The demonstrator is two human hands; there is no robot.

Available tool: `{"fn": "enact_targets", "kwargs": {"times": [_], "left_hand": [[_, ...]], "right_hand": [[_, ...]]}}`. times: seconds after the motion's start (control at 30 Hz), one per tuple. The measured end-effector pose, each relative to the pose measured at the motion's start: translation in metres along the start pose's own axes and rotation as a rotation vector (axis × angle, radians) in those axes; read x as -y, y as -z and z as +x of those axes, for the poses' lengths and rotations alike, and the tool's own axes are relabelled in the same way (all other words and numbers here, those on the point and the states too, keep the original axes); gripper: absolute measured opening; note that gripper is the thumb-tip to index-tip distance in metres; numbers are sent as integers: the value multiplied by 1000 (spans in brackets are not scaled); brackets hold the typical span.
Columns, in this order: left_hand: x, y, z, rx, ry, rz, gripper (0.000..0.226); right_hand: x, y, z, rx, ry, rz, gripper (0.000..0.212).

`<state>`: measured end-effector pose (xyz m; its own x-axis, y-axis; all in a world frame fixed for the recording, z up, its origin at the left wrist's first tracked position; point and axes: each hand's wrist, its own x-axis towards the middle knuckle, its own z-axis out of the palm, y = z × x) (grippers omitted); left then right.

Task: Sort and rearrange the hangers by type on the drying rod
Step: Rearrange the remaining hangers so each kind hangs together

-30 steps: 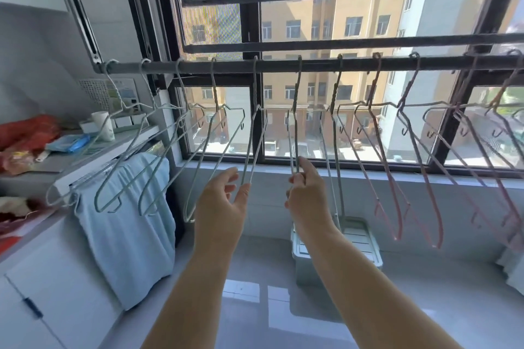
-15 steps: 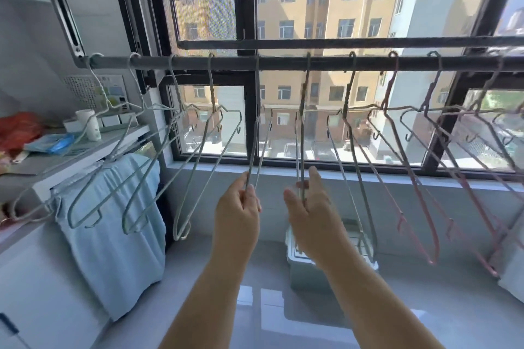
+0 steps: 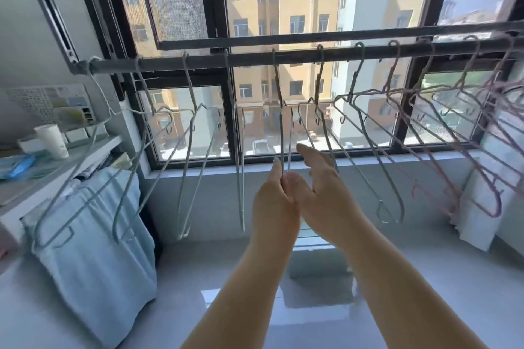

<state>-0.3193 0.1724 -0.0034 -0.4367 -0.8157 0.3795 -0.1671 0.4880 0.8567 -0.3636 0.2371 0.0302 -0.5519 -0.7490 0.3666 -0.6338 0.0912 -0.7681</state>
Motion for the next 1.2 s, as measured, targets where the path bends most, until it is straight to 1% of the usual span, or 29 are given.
{"fn": "enact_targets", "kwargs": {"times": [0.07, 0.1, 0.2, 0.27, 0.3, 0.37, 0.43, 0.5, 0.57, 0.67, 0.8, 0.87, 0.97, 1.03, 1.2], "left_hand": [[-1, 8, -6, 40, -28, 30, 31], [0, 14, -9, 42, -61, 82, 31], [10, 37, -14, 26, -222, 265, 29], [17, 57, -15, -17, -280, 321, 27], [20, 67, -15, -66, -285, 333, 29], [27, 87, -14, -178, -267, 341, 34], [34, 102, -11, -202, -193, 337, 39], [41, 112, -8, -116, -83, 283, 41], [45, 118, -9, -7, -20, 248, 36], [51, 122, -13, 63, -8, 188, 26], [56, 124, -17, 69, -10, 122, 32], [56, 122, -19, 93, -4, 71, 39], [55, 117, -20, 121, -6, 39, 54], [54, 114, -21, 119, -18, 44, 61], [50, 109, -24, 111, -22, 22, 71]], "right_hand": [[5, -3, -4, -20, 10, 4, 51], [8, -4, -5, -27, 21, 5, 49], [20, -11, -1, -19, 53, 41, 44], [31, -20, 5, 27, 48, 71, 42], [36, -25, 8, 58, 36, 82, 42], [46, -38, 17, 135, -13, 84, 41], [53, -54, 26, 214, -84, 53, 37], [57, -67, 33, 257, -140, 32, 35], [56, -78, 35, 274, -167, 66, 35], [51, -89, 34, 292, -225, 247, 34], [48, -96, 33, 212, -296, 643, 48], [48, -97, 33, 166, -324, 815, 50], [49, -97, 31, 138, -353, 920, 46], [49, -96, 31, 124, -366, 963, 47], [44, -93, 33, 59, -393, 1049, 47]]}}
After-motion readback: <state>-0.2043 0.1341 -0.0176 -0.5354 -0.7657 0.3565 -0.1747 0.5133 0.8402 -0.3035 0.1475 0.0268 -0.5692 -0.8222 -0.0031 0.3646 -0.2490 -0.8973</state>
